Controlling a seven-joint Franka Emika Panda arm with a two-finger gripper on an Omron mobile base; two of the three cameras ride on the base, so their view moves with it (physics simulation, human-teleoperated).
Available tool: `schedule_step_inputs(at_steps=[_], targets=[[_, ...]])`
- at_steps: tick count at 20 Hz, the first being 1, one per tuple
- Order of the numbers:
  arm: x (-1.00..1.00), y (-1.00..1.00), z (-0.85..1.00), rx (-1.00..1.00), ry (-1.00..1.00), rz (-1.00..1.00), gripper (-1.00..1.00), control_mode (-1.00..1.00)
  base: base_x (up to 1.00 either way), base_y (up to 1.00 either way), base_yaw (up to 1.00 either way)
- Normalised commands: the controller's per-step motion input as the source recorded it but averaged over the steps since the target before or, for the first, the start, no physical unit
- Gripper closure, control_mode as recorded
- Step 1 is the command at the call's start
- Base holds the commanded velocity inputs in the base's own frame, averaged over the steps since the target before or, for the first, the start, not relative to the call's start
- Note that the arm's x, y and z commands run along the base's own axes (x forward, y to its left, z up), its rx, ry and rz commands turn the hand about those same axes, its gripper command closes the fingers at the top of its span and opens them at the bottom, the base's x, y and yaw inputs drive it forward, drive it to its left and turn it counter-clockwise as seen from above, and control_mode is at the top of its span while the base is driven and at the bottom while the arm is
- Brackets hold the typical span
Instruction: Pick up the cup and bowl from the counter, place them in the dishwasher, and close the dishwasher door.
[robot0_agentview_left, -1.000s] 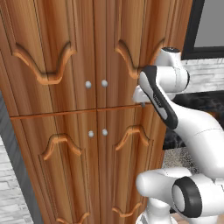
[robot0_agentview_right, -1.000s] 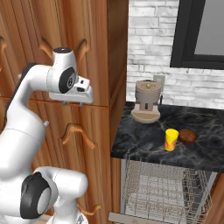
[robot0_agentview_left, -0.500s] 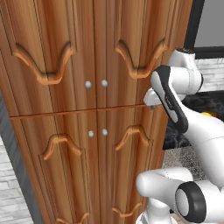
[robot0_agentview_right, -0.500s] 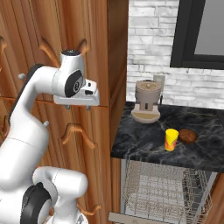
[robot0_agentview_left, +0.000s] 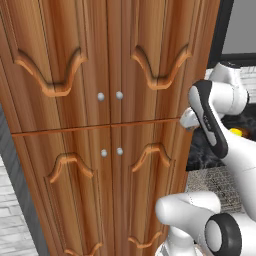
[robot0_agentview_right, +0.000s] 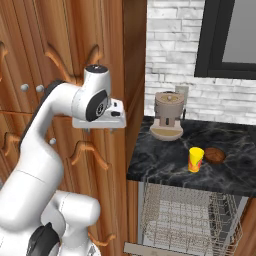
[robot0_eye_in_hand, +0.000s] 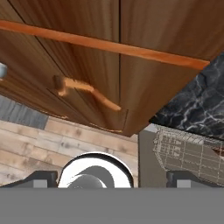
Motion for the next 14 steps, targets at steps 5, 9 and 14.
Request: schedule_step_inputs(at_steps=[5, 9, 14], targets=[[0.00, -0.48, -0.23, -0.01, 0.00, 0.06, -1.00, -1.00, 0.00, 0.00, 0.00], [0.00, -0.52, -0.14, -0.05, 0.00, 0.02, -1.00, -1.00, 0.00, 0.00, 0.00], [0.00, -0.51, -0.16, -0.10, 0.00, 0.00, -1.00, -1.00, 0.00, 0.00, 0.00]])
